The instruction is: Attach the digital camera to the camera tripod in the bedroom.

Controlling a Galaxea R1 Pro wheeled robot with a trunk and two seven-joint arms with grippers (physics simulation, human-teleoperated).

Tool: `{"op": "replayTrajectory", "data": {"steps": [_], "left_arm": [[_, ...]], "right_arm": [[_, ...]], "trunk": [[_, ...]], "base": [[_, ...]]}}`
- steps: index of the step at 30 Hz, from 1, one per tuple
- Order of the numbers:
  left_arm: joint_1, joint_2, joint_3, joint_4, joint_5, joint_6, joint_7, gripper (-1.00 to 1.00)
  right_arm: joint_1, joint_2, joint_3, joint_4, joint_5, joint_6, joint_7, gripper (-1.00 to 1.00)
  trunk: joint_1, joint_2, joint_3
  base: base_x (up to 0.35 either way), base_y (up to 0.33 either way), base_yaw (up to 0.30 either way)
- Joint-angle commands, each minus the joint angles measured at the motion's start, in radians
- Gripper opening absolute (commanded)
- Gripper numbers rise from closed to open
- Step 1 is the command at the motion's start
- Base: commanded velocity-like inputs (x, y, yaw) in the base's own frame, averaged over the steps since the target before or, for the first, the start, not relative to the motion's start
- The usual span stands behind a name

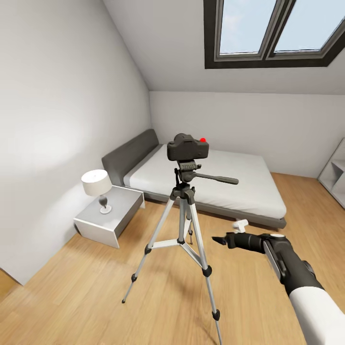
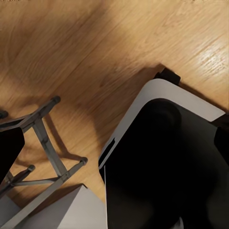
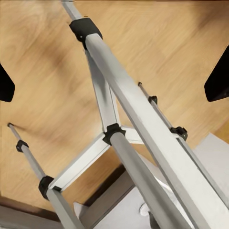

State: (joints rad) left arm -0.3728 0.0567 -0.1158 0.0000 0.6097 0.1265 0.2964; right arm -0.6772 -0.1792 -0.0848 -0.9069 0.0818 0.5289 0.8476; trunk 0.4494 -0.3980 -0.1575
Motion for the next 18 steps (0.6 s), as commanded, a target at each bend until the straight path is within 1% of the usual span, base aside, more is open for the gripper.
{"op": "replayTrajectory", "data": {"steps": [1, 4, 9, 15, 18], "left_arm": [[-0.001, 0.0, -0.008, 0.0, 0.005, 0.004, 0.003, 1.0], [-0.001, 0.0, -0.008, 0.0, 0.005, 0.003, 0.003, 1.0], [-0.001, 0.0, -0.008, 0.0, 0.005, 0.003, 0.003, 1.0], [-0.001, 0.0, -0.008, -0.001, 0.005, 0.002, 0.003, 1.0], [-0.001, 0.0, -0.008, -0.001, 0.004, 0.0, 0.003, 1.0]], "right_arm": [[-0.001, -0.004, -0.009, -0.002, 0.008, 0.009, 0.023, 1.0], [-0.001, -0.014, -0.027, -0.005, 0.01, 0.023, 0.052, 1.0], [-0.001, -0.022, -0.047, -0.005, 0.014, 0.039, 0.074, 1.0], [-0.001, -0.027, -0.057, 0.008, 0.015, 0.044, 0.077, 1.0], [-0.001, -0.038, -0.062, 0.03, 0.015, 0.044, 0.075, 1.0]], "trunk": [[0.001, -0.002, -0.002], [0.001, -0.002, -0.002], [0.001, -0.002, -0.002], [0.001, -0.002, -0.002], [0.001, -0.002, -0.002]], "base": [[0.0, 0.0, 0.0], [0.0, 0.0, 0.0], [0.0, 0.0, 0.0], [0.0, 0.0, 0.0], [0.0, 0.0, 0.0]]}}
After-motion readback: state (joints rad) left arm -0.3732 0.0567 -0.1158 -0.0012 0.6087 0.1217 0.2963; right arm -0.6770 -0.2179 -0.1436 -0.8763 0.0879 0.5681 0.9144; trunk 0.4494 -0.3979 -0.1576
